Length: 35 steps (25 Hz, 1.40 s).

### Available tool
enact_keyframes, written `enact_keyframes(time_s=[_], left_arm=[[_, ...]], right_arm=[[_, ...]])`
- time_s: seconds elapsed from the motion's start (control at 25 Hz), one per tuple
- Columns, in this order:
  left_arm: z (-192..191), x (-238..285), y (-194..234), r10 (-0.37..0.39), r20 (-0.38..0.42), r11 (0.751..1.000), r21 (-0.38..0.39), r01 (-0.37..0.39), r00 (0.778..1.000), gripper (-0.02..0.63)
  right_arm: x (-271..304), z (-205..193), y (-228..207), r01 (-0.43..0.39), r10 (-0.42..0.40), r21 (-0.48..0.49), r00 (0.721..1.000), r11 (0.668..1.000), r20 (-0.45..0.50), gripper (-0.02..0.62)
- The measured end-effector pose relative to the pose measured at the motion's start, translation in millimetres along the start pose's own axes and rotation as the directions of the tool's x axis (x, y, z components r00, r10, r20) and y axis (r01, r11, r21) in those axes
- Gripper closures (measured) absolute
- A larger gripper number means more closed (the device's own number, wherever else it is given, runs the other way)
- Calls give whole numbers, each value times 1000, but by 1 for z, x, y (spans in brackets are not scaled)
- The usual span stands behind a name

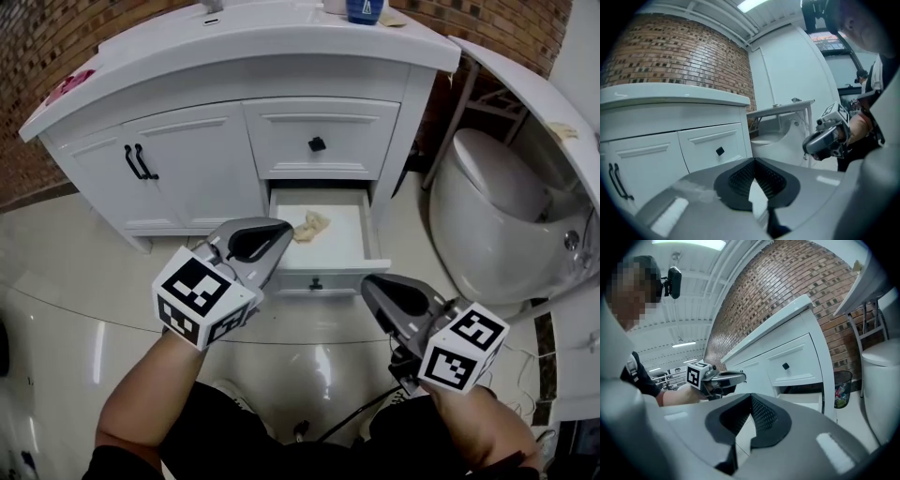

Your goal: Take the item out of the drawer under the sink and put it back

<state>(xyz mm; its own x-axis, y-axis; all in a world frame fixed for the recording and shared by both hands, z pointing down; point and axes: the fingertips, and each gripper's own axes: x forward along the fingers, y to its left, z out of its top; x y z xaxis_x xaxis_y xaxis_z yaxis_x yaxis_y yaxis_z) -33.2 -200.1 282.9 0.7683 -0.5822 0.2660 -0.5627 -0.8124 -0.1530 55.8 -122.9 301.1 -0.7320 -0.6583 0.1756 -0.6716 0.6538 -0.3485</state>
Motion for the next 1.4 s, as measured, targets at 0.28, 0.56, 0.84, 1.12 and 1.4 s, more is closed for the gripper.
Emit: enact_keyframes(time_s=[0.28, 0.56, 0.84, 1.12, 1.4], left_arm=[[-28, 71, 22, -71, -121, 991, 102, 84, 990, 599], [-105, 132, 49, -118, -330, 980, 111, 163, 936, 551], [-176, 169, 63, -186, -532, 957, 93, 275, 826, 520], [-207, 194, 61, -185, -623, 919, 165, 358, 760, 500], [-233, 201, 60, -170, -697, 917, 147, 371, 696, 514]], right_arm=[[10, -3, -13, 1, 0, 14, 1000, 1000, -24, 592], [22, -8, -27, 0, 2, 40, 999, 999, -54, 592], [25, -10, -34, 6, -3, 56, 998, 998, -61, 592], [25, -11, -40, 14, -9, 69, 998, 998, -63, 592], [26, -9, -40, 10, -6, 78, 998, 997, -58, 592]])
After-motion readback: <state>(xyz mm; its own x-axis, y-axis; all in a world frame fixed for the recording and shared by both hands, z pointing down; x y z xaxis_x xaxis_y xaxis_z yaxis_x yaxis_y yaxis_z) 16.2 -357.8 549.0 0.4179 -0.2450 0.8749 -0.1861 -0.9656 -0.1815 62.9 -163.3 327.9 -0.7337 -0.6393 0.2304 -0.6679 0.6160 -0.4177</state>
